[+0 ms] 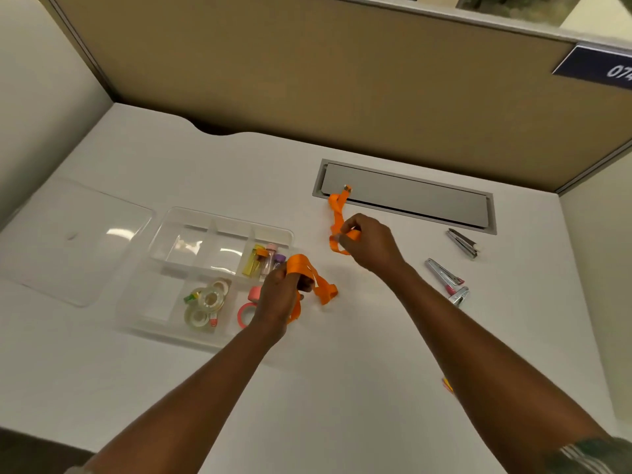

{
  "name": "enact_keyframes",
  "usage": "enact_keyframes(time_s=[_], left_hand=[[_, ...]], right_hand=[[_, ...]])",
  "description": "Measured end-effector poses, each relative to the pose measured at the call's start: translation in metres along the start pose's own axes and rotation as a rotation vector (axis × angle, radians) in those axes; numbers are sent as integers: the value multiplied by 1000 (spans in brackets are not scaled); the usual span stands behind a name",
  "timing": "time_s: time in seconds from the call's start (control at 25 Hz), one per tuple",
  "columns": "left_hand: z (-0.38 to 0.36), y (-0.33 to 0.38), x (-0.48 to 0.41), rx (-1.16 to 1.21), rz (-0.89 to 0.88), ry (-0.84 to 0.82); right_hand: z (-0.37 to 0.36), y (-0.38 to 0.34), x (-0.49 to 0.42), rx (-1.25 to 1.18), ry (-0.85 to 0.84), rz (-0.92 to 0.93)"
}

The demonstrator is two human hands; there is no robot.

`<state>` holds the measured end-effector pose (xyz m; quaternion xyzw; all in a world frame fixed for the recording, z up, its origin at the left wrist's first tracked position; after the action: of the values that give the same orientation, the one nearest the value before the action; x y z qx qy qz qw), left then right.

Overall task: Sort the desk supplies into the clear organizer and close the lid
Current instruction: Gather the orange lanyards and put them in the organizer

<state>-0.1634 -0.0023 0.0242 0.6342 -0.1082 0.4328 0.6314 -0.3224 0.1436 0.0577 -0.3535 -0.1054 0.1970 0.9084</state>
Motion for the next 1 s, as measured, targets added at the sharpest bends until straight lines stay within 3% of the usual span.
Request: enact_keyframes(time_s=[0.32, 0.72, 1.0], left_hand=[[-6, 62, 29, 72, -152, 5], [-14, 83, 68, 188, -212, -186], [-25, 93, 96, -218, -363, -461]], right_hand=[[110, -73, 69, -297, 266, 132], [145, -130, 119, -467, 381, 229], [126, -148, 127, -631, 336, 222]])
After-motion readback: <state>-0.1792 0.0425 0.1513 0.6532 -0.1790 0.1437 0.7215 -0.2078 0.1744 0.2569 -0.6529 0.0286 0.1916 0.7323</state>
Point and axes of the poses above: each hand's wrist, its own x-axis away from the middle knuckle, its own z-axis out of the back of the hand, y = z × x, the point moved 9 cm from there along -x, towards the middle knuckle, and after that the axes turned 11 degrees about z, right-handed, at the moved point
